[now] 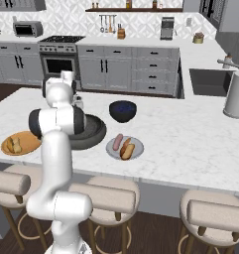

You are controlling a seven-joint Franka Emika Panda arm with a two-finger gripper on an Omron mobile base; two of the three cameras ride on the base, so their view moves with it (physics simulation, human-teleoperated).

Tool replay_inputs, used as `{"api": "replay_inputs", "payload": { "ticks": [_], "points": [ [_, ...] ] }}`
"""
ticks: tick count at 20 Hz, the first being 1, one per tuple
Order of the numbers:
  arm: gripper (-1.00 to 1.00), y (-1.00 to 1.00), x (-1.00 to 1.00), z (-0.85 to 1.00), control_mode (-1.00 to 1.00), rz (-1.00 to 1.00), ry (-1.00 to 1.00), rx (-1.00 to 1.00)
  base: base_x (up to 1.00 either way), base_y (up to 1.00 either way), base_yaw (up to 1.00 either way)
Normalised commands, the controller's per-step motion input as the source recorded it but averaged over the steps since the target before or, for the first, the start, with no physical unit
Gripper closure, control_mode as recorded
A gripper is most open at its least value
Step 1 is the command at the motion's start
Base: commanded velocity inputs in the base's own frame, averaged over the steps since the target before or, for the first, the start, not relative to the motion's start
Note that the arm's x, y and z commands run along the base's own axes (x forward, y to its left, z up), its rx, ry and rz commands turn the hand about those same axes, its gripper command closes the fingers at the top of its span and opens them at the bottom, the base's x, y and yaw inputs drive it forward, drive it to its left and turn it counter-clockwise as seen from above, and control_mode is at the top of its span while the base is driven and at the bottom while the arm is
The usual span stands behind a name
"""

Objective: Place one bun and one sausage from the bowl on each plate.

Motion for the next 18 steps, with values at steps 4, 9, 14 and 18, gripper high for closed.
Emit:
{"api": "replay_inputs", "payload": {
  "ticks": [4, 9, 14, 18],
  "points": [
    [1.00, 0.80, -1.00, 0.44, -1.00, 0.11, -0.12, 0.00, 0.00, 0.00, 0.00],
    [1.00, 0.88, -1.00, 0.02, -1.00, 0.09, -0.05, -0.03, 0.00, 0.00, 0.00],
    [1.00, 0.99, -0.56, -0.56, -1.00, 0.07, 0.10, -0.03, 0.00, 0.00, 0.00],
    [1.00, 0.39, 0.55, -0.41, -1.00, 0.00, 0.17, 0.00, 0.00, 0.00, 0.00]
  ]
}}
